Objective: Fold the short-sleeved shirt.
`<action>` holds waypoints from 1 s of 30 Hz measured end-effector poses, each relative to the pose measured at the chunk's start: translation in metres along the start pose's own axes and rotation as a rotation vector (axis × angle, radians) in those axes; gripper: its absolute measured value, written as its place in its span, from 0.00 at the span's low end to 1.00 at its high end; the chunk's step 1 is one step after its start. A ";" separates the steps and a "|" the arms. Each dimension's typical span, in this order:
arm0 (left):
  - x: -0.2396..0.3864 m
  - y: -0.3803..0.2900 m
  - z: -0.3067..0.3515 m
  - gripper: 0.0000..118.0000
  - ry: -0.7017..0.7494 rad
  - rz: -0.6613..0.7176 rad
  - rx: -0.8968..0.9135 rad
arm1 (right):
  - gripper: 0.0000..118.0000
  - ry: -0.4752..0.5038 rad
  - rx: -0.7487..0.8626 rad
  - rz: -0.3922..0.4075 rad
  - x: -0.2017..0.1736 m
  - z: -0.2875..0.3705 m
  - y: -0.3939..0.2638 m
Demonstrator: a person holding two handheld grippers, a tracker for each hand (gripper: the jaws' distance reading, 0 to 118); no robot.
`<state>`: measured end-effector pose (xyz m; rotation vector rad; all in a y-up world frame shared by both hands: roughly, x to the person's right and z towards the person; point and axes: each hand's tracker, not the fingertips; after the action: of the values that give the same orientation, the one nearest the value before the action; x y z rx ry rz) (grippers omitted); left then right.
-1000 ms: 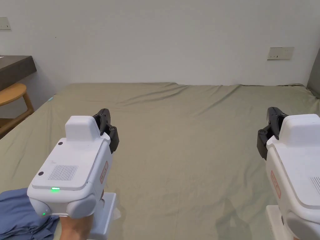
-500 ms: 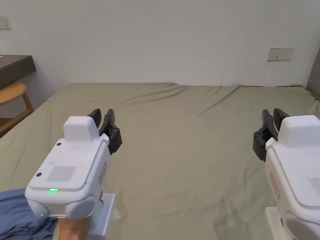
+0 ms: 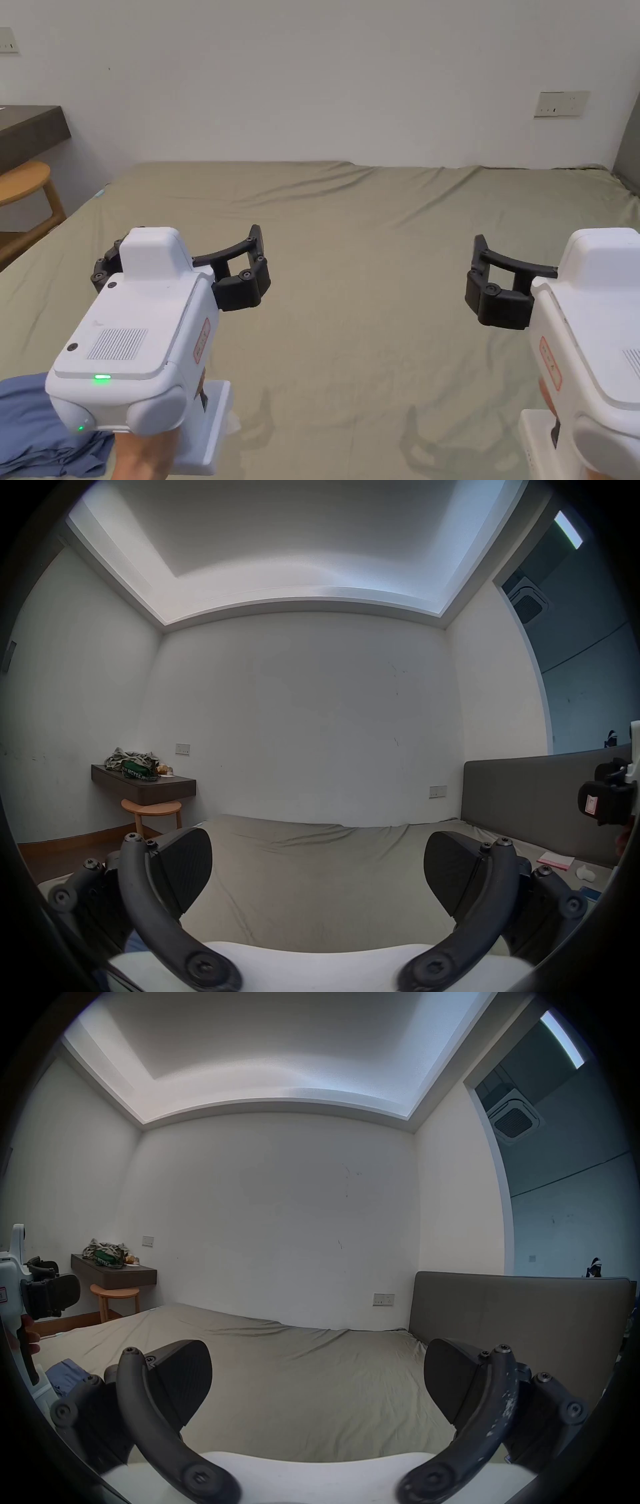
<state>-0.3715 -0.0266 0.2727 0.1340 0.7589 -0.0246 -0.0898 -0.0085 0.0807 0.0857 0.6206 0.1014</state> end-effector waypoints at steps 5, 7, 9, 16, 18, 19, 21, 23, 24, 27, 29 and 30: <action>0.001 -0.001 0.001 1.00 0.001 -0.005 0.005 | 1.00 -0.007 0.005 0.002 -0.001 0.000 0.001; 0.002 -0.001 0.001 1.00 0.002 -0.004 0.009 | 1.00 -0.008 0.006 0.006 -0.002 0.000 0.002; 0.002 -0.002 0.002 1.00 0.005 -0.006 0.013 | 1.00 -0.007 0.010 0.008 -0.003 0.001 0.002; 0.003 -0.003 0.003 1.00 -0.003 -0.011 0.007 | 1.00 -0.001 0.018 0.025 -0.005 0.002 0.002; 0.003 -0.004 0.002 1.00 -0.005 -0.010 0.003 | 1.00 -0.001 0.019 0.026 -0.006 0.002 0.002; 0.003 -0.004 0.002 1.00 -0.006 -0.009 0.002 | 1.00 0.001 0.019 0.025 -0.005 0.002 0.002; 0.002 -0.004 0.003 1.00 -0.008 -0.007 0.003 | 1.00 0.006 0.022 0.021 -0.005 0.003 0.003; 0.002 -0.003 0.004 1.00 -0.008 -0.006 0.004 | 1.00 0.006 0.023 0.020 -0.005 0.003 0.003; 0.002 -0.003 0.004 1.00 -0.009 -0.006 0.005 | 1.00 0.006 0.025 0.021 -0.005 0.003 0.003; 0.002 -0.003 0.004 1.00 -0.010 -0.009 0.004 | 1.00 0.006 0.024 0.020 -0.005 0.003 0.004; 0.002 -0.003 0.004 1.00 -0.011 -0.012 0.004 | 1.00 0.007 0.024 0.020 -0.005 0.003 0.004; 0.002 -0.003 0.004 1.00 -0.011 -0.013 0.004 | 1.00 0.007 0.024 0.020 -0.005 0.003 0.004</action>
<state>-0.3671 -0.0297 0.2739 0.1332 0.7492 -0.0392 -0.0925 -0.0055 0.0863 0.1145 0.6282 0.1133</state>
